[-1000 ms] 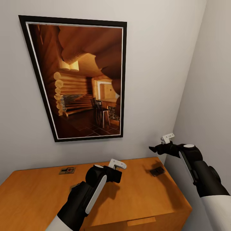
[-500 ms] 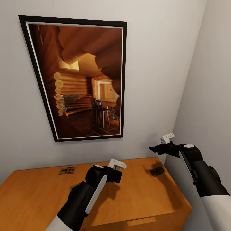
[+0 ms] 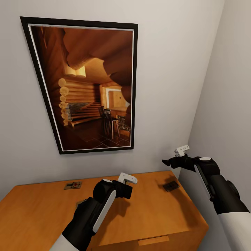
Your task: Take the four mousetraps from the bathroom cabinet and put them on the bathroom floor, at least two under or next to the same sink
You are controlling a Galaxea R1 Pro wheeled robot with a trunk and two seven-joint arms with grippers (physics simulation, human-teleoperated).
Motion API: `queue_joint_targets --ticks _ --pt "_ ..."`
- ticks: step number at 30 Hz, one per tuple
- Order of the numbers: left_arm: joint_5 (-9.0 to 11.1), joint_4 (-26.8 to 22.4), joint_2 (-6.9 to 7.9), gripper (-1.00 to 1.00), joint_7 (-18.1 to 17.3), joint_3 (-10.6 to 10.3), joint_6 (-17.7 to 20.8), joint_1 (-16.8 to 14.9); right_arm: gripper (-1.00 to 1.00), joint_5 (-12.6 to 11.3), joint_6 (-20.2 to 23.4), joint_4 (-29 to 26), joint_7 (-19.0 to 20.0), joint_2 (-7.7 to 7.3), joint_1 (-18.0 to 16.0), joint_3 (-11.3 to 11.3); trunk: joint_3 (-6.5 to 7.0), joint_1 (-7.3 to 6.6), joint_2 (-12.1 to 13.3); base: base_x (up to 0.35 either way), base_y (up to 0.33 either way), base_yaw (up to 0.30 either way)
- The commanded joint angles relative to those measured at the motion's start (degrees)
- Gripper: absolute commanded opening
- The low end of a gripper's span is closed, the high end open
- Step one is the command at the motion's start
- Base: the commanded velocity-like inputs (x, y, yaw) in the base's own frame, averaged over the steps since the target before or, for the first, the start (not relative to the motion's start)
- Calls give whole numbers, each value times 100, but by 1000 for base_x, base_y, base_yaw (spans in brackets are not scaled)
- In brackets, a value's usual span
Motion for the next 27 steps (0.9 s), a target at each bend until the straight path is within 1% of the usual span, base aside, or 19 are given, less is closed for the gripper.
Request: queue_joint_targets --ticks 1,27 --pt "25 -1 0 -100 25 -3 23 -4 100 61 12 1 44 -3 -4 5 -6 3 -8 0 0 0" --pt "25 -2 0 -100 25 -3 23 -4 100 61 12 11 42 -3 -4 5 -6 3 -8 0 0 0"
